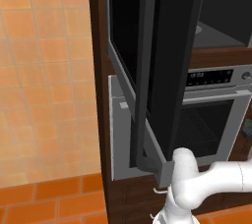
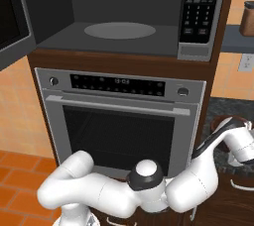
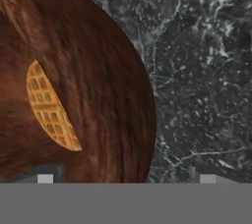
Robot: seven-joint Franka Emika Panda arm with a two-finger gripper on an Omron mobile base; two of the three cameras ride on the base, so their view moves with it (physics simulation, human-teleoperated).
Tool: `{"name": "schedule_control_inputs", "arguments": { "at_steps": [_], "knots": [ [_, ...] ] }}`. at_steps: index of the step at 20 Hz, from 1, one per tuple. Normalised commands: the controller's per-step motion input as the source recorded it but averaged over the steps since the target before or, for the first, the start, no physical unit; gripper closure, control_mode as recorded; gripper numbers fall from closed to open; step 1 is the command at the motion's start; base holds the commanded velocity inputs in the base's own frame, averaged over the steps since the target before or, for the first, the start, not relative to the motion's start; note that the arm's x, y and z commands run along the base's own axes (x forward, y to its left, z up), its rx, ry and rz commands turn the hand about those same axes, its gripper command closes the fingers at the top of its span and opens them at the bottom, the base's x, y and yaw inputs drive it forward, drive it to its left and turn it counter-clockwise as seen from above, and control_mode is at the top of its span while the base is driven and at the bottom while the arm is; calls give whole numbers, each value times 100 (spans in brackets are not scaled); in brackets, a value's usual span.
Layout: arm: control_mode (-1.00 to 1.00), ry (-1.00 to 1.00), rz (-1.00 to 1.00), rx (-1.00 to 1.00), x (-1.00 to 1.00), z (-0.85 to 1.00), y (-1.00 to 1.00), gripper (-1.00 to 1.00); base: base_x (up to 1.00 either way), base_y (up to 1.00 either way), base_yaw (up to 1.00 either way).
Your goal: Open the microwave, place the bowl with waffle inside the microwave, then close the microwave door and turn it on.
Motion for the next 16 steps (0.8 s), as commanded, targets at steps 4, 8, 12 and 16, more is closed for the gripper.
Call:
{"name": "schedule_control_inputs", "arguments": {
  "at_steps": [4,8,12,16],
  "knots": [
    [-100,0,0,0,12,-21,0,-100,0,0,0],
    [-100,0,0,0,0,0,0,-100,0,0,0],
    [-100,0,0,0,0,0,0,100,0,0,0],
    [-100,0,0,0,0,0,0,100,0,0,0]
  ]
}}
